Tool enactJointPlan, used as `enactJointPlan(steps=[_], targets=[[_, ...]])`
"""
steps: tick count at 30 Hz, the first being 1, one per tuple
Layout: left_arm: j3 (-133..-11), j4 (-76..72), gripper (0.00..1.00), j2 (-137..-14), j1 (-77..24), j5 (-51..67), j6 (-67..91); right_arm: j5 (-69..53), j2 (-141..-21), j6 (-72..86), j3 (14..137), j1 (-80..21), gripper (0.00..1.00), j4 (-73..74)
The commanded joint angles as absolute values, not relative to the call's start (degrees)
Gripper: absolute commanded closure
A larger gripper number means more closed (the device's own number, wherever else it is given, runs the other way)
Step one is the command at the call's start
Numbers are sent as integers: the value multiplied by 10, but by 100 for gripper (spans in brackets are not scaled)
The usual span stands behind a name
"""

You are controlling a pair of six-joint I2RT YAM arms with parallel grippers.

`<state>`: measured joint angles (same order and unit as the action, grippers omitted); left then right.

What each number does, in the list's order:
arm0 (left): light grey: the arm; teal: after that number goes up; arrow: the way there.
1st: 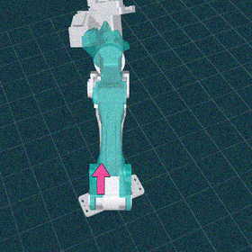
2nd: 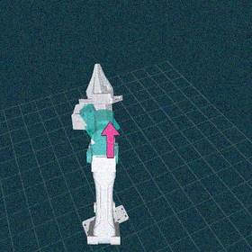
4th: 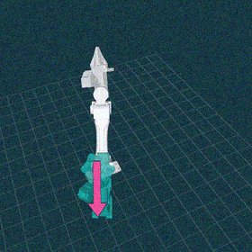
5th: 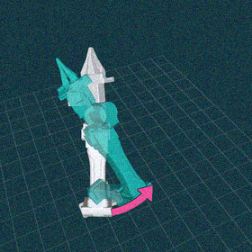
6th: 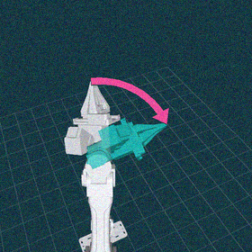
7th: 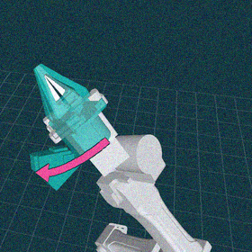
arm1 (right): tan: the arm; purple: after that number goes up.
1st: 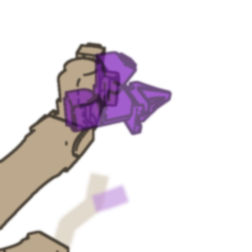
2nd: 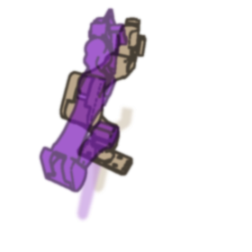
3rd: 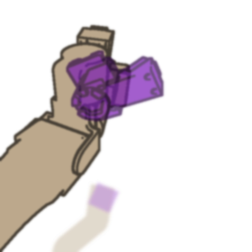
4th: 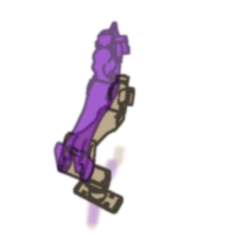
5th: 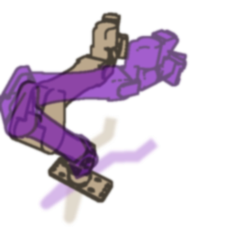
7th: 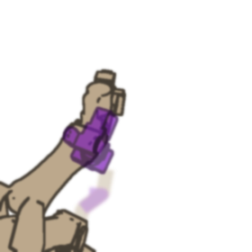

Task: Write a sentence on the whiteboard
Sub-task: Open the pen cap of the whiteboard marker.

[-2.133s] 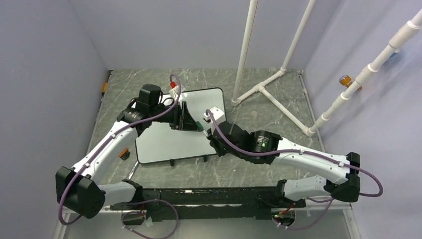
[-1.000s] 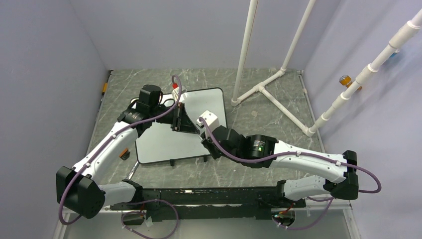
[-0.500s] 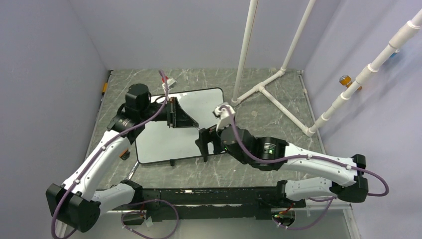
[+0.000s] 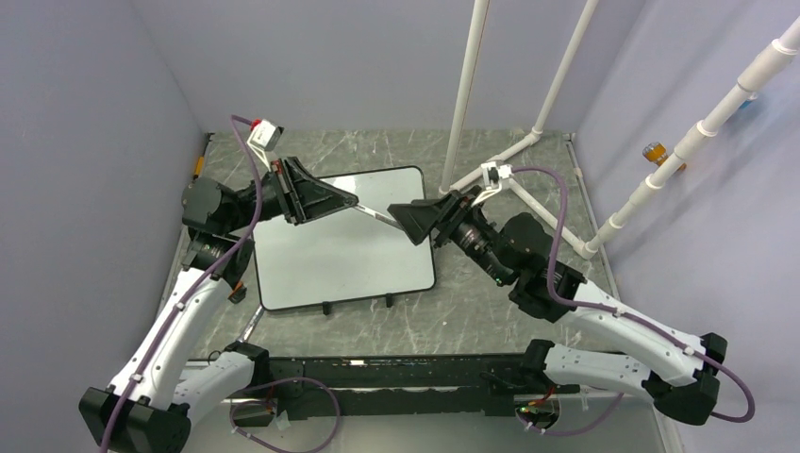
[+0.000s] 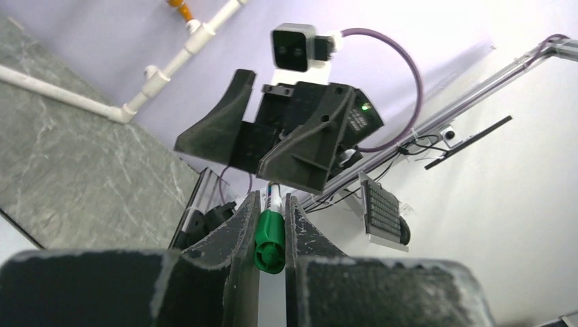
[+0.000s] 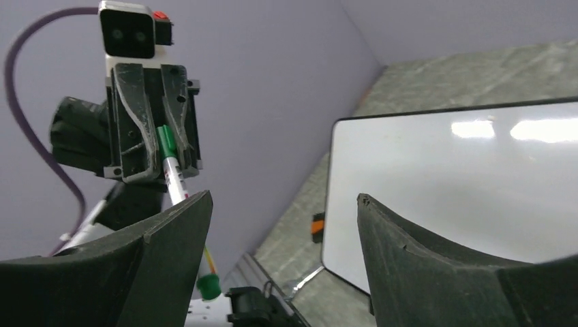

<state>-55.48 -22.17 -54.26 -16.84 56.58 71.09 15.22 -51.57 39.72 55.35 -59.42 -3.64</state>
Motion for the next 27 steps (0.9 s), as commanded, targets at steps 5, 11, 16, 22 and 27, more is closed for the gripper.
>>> enactJointPlan(steps=[5,11,16,22,27], targets=[[-552,-356,100,-542,-167,531,800,-9,-575,429,589,-570,33,-182],[-548,-349,100,-540,-167,515,797,-46,-591,439,593,-564,40,-226],[-550,-340,100,-536,-168,499,787,-79,-595,447,593,-559,45,-254],[-547,-353,100,-542,-167,493,792,-102,-610,451,606,-560,50,-261],[-538,-359,100,-540,-167,491,795,-102,-623,448,617,-559,55,-261]])
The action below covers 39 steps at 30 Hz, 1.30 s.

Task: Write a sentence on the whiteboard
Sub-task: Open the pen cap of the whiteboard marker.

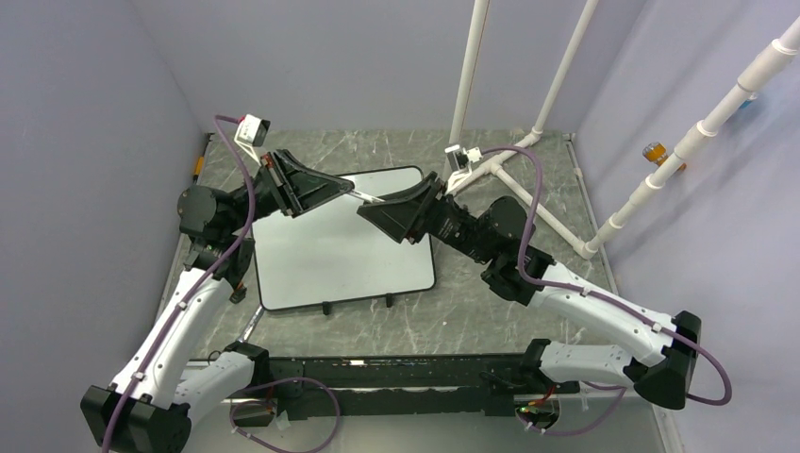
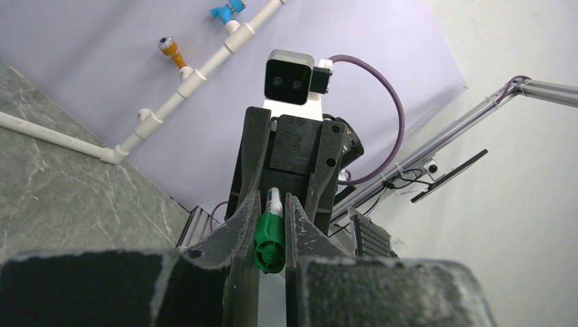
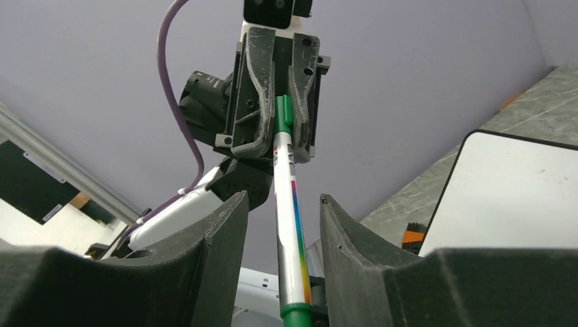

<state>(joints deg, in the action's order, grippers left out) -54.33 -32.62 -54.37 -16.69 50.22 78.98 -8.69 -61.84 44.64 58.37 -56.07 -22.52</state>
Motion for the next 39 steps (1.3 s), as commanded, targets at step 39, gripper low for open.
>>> enactJointPlan(steps=[39], targets=[[-523,-315,100,-522,-169,486,755,-126,-660,485,629,-538,73,-296]])
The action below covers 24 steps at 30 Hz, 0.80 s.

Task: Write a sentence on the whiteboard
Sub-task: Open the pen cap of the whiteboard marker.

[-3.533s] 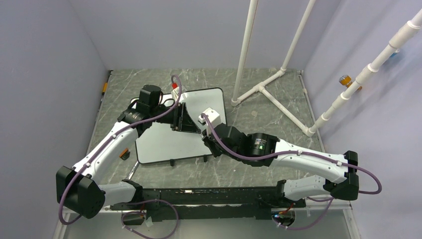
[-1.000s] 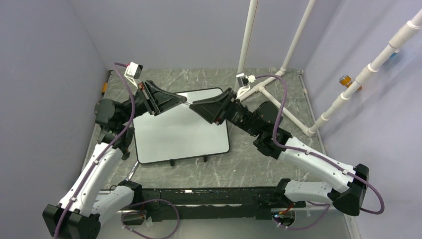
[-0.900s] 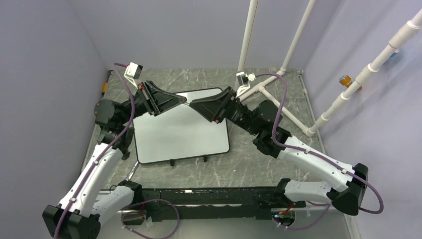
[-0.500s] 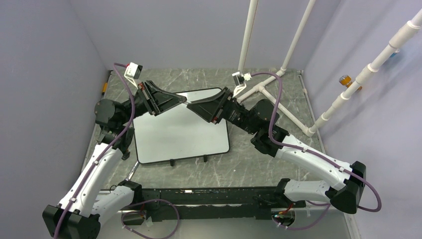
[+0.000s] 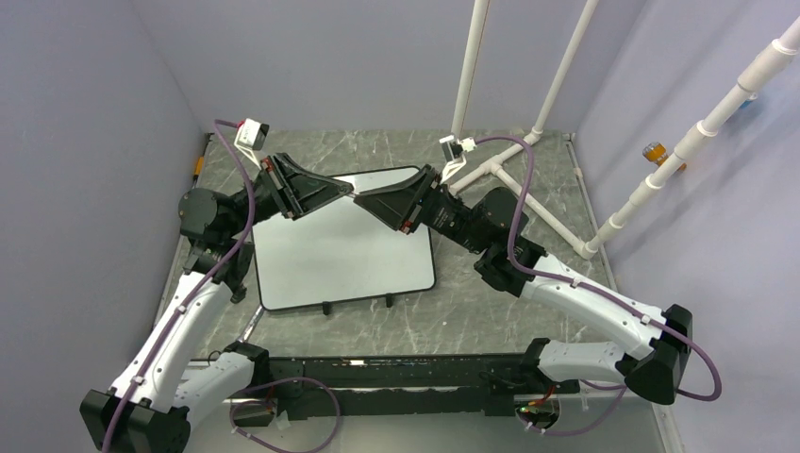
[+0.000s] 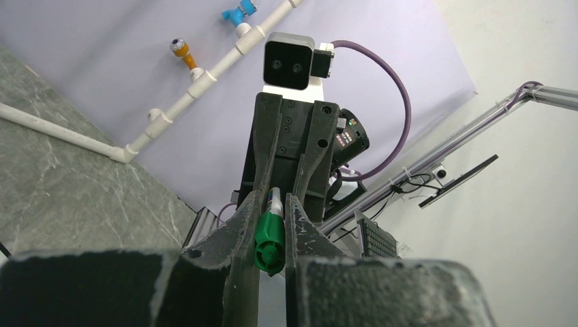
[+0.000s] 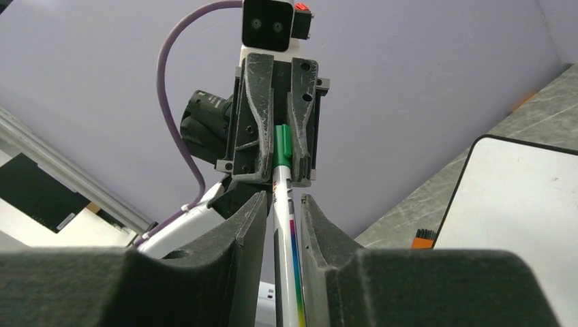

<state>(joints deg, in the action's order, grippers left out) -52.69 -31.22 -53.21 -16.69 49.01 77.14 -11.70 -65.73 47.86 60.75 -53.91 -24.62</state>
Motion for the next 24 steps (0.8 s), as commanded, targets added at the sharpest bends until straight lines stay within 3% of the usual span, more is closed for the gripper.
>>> enactJointPlan(steps=[1,11,17,19,24], targets=[[-524,-314,100,-521,-168,486,754,-126,-661,486,630,-538,74,-295],[-529,-282,100,-514,-169,482,726,-120,-670,489,631,-538,100,-294],[-545,-237,98,-511,-169,483,688,-117,-667,483,624,-538,100,-290],[-551,-217,85,-509,-168,480,673,-114,-663,481,619,-538,100,-289],[-558,-195,35,-503,-168,474,656,-105,-647,472,611,-538,100,-273]])
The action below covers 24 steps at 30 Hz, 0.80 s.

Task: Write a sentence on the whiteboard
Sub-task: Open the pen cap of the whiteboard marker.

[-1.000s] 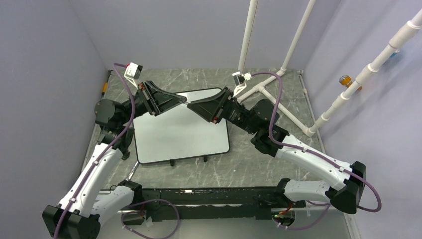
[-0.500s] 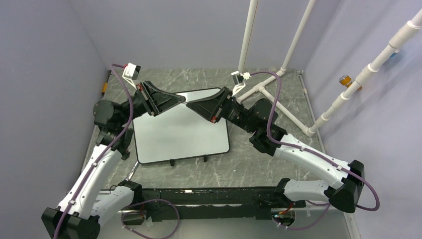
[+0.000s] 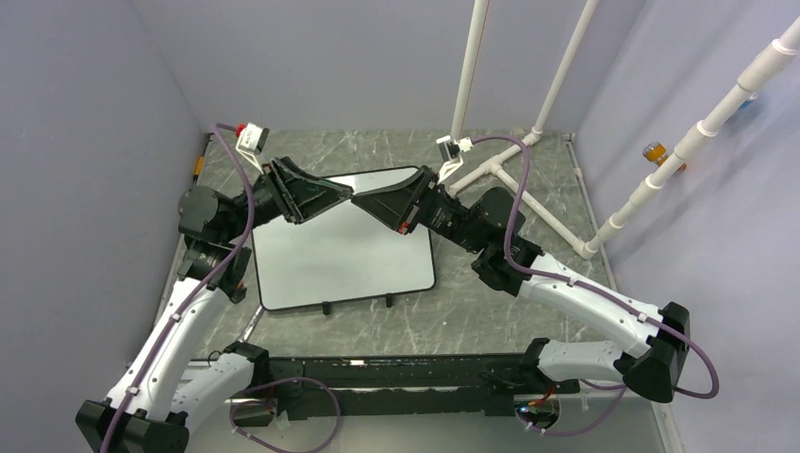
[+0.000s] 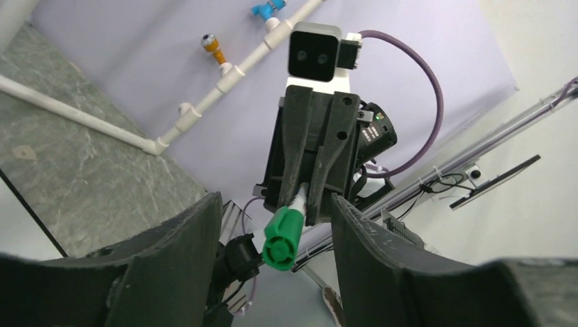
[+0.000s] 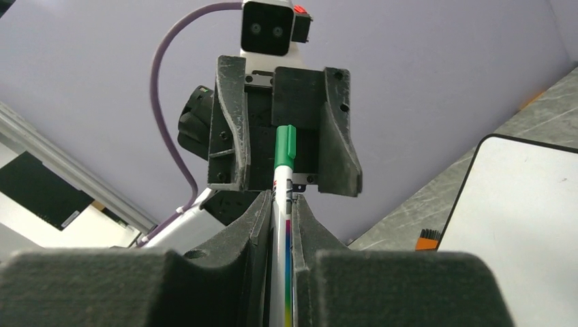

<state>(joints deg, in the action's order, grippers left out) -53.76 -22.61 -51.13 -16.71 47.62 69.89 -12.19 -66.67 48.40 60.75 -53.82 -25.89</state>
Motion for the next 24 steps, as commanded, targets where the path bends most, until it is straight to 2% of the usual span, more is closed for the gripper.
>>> enactJointPlan(steps=[1,3,11,18,24], targets=[[-559,-192,29,-503,-168,473,653,-102,-642,470,609,-538,100,-267],[-564,-190,28,-503,-167,474,650,-94,-630,465,602,-538,100,-254],[-575,-199,38,-500,-158,480,654,-71,-577,466,556,-537,100,-228],[-550,-288,51,-515,-158,483,709,-81,-584,466,563,-537,100,-233],[-542,-295,61,-516,-158,484,714,-83,-593,466,568,-537,100,-240]])
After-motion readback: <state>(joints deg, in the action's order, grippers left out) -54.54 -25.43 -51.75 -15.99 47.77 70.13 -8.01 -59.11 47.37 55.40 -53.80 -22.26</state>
